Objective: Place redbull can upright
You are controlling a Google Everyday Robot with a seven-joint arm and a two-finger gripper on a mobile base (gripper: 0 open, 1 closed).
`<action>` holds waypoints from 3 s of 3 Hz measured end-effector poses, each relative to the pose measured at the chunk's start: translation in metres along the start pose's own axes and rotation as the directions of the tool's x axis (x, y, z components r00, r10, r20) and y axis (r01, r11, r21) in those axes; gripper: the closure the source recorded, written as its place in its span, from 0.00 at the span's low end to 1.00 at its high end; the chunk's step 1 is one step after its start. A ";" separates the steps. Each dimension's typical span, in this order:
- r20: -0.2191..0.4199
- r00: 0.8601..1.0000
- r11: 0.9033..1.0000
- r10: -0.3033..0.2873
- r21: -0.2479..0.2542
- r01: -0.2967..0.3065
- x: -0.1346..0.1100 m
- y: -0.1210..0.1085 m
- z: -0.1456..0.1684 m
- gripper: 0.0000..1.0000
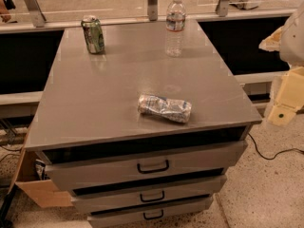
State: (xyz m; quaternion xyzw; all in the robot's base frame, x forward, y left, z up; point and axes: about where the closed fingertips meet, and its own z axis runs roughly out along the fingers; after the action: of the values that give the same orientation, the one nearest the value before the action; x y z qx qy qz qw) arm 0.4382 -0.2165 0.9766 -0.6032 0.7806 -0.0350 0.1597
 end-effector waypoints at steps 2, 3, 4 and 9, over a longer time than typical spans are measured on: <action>0.055 0.998 0.999 0.020 -0.048 -0.017 -0.045 -0.007 0.052 0.00; 0.083 0.996 0.993 0.042 -0.112 -0.033 -0.093 -0.013 0.114 0.00; 0.110 0.993 0.990 0.045 -0.139 -0.029 -0.123 -0.018 0.147 0.00; 0.107 0.977 0.963 0.184 -0.221 -0.157 -0.190 -0.010 0.197 0.40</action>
Offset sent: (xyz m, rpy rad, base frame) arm 0.1010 0.1524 -0.1258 0.2192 0.1193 0.0163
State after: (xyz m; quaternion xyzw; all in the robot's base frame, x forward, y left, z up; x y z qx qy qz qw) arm 0.5468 -0.0105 0.8315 -0.5480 0.8174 0.1004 0.1466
